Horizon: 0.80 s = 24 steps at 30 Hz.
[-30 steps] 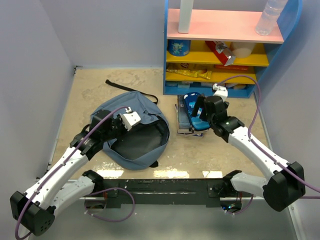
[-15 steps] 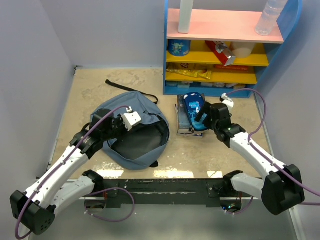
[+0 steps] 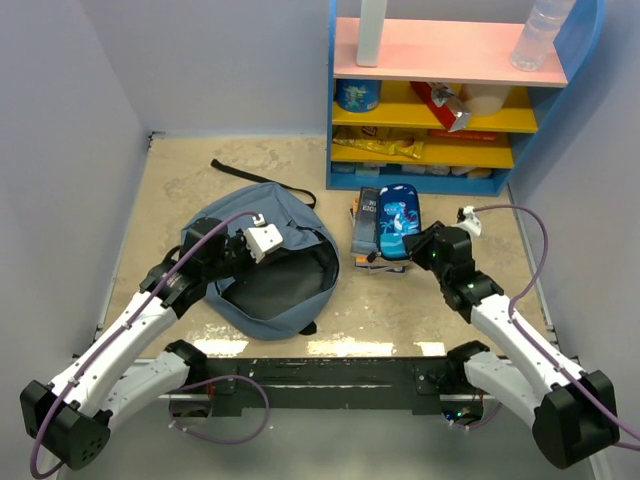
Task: Pack the student bag
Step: Pick up the stationery from the center of the board, then place the stationery in the student bag.
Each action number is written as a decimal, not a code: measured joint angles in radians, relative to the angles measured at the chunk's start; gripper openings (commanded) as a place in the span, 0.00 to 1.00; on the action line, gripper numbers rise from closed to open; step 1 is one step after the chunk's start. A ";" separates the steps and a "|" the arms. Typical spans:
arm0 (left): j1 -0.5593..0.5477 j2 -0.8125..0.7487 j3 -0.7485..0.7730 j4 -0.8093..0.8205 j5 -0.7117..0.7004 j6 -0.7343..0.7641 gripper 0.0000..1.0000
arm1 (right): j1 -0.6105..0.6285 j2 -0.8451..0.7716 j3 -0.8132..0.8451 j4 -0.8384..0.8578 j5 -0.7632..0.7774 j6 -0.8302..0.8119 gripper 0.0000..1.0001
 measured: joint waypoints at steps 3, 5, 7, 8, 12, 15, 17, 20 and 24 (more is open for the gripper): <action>0.000 0.002 0.000 0.000 0.003 0.000 0.00 | -0.002 -0.026 0.010 -0.054 0.035 0.003 0.25; 0.000 0.003 0.000 0.000 0.004 0.000 0.00 | -0.002 -0.037 0.029 -0.093 0.058 -0.004 0.24; 0.000 0.003 0.000 0.000 0.004 0.000 0.00 | -0.002 -0.044 0.048 -0.127 0.075 -0.014 0.19; 0.000 0.003 0.000 0.000 0.005 0.000 0.00 | -0.002 -0.048 0.057 -0.146 0.082 -0.023 0.13; 0.000 0.003 0.000 0.000 0.003 0.000 0.00 | -0.002 -0.110 0.080 -0.196 0.070 -0.077 0.00; 0.000 0.003 0.005 0.001 -0.010 -0.002 0.00 | -0.006 -0.164 0.088 -0.187 -0.012 -0.125 0.00; 0.002 0.003 0.017 0.002 -0.024 -0.005 0.00 | -0.008 -0.175 0.100 -0.150 -0.116 -0.148 0.00; 0.007 0.010 0.049 0.000 -0.042 -0.004 0.00 | -0.005 -0.161 0.106 -0.085 -0.272 -0.162 0.00; 0.013 0.027 0.122 0.000 -0.070 -0.001 0.00 | 0.018 -0.137 0.106 -0.061 -0.431 -0.171 0.00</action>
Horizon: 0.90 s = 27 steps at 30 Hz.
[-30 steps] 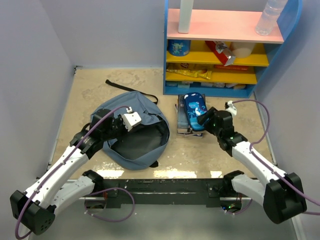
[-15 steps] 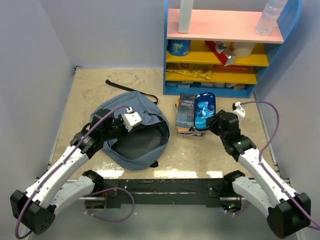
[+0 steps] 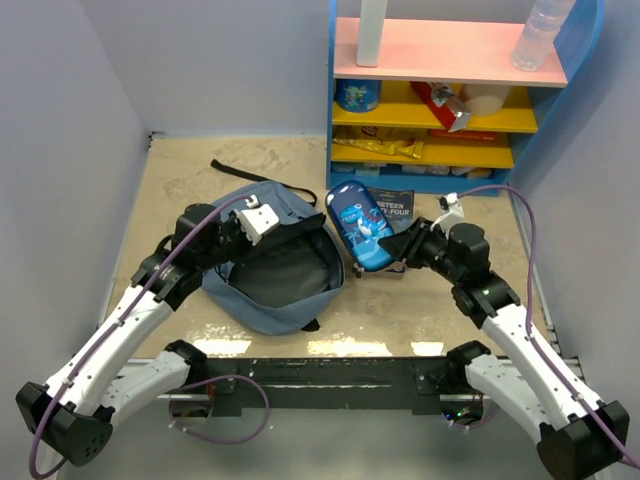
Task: Pack the student bag
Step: Place the stationery in the student bag.
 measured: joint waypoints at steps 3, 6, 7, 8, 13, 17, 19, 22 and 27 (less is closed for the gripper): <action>0.002 0.000 0.031 0.008 -0.024 0.000 0.00 | 0.022 0.018 0.000 -0.019 -0.063 -0.004 0.00; 0.008 -0.002 0.027 0.021 -0.055 -0.002 0.00 | 0.030 0.038 -0.004 -0.049 -0.093 -0.005 0.00; 0.011 -0.002 0.020 0.024 -0.060 -0.003 0.00 | 0.035 0.038 -0.009 -0.057 -0.095 -0.003 0.00; 0.013 -0.003 0.013 0.024 -0.061 -0.004 0.00 | 0.041 0.034 -0.016 -0.068 -0.096 -0.001 0.00; 0.018 -0.013 -0.026 0.024 -0.053 -0.008 0.00 | 0.098 0.035 -0.033 -0.127 -0.087 0.006 0.00; 0.019 -0.021 -0.046 0.024 -0.047 -0.008 0.00 | 0.176 0.029 -0.058 -0.168 -0.065 0.025 0.00; 0.019 -0.026 -0.056 0.025 -0.039 -0.008 0.00 | 0.200 0.019 -0.068 -0.194 -0.065 0.033 0.00; 0.019 -0.031 -0.065 0.024 -0.024 -0.008 0.00 | 0.221 -0.011 -0.073 -0.237 -0.064 0.041 0.00; 0.019 -0.034 -0.065 0.025 -0.011 -0.009 0.00 | 0.225 -0.065 -0.061 -0.343 -0.055 0.030 0.00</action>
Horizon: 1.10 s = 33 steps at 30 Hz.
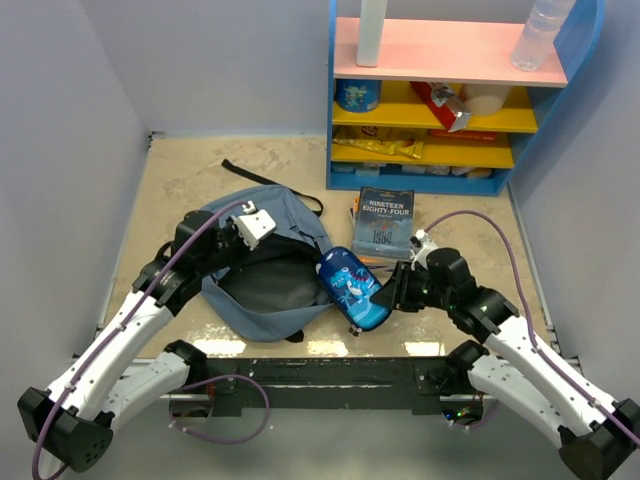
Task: Pack the student bag
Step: Place the stationery in the student bag.
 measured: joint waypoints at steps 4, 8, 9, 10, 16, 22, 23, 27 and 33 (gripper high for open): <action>0.000 -0.003 -0.003 0.013 0.000 0.000 0.00 | 0.000 -0.041 0.039 -0.097 0.006 -0.024 0.00; 0.000 -0.008 -0.013 0.019 0.014 0.000 0.00 | 0.003 -0.040 0.045 -0.104 -0.005 -0.026 0.00; 0.002 -0.008 -0.013 0.019 0.033 -0.001 0.00 | 0.003 -0.024 0.045 -0.094 -0.013 -0.025 0.00; 0.003 -0.008 -0.013 0.018 0.045 -0.001 0.00 | 0.003 0.000 0.045 -0.074 -0.023 -0.024 0.00; 0.019 0.001 0.042 -0.032 0.170 -0.016 0.00 | 0.010 0.197 0.045 0.073 -0.084 -0.018 0.00; 0.025 0.004 0.076 -0.089 0.446 -0.008 0.00 | 0.024 0.345 0.074 0.200 -0.059 -0.005 0.00; 0.024 0.004 0.075 -0.101 0.476 0.001 0.00 | 0.024 0.369 0.075 0.228 -0.044 0.003 0.00; 0.024 -0.004 0.064 -0.153 0.576 0.061 0.00 | 0.038 0.517 0.146 0.300 0.043 0.032 0.00; 0.025 -0.011 0.051 -0.171 0.612 0.101 0.00 | 0.066 0.719 0.299 0.426 0.163 0.043 0.00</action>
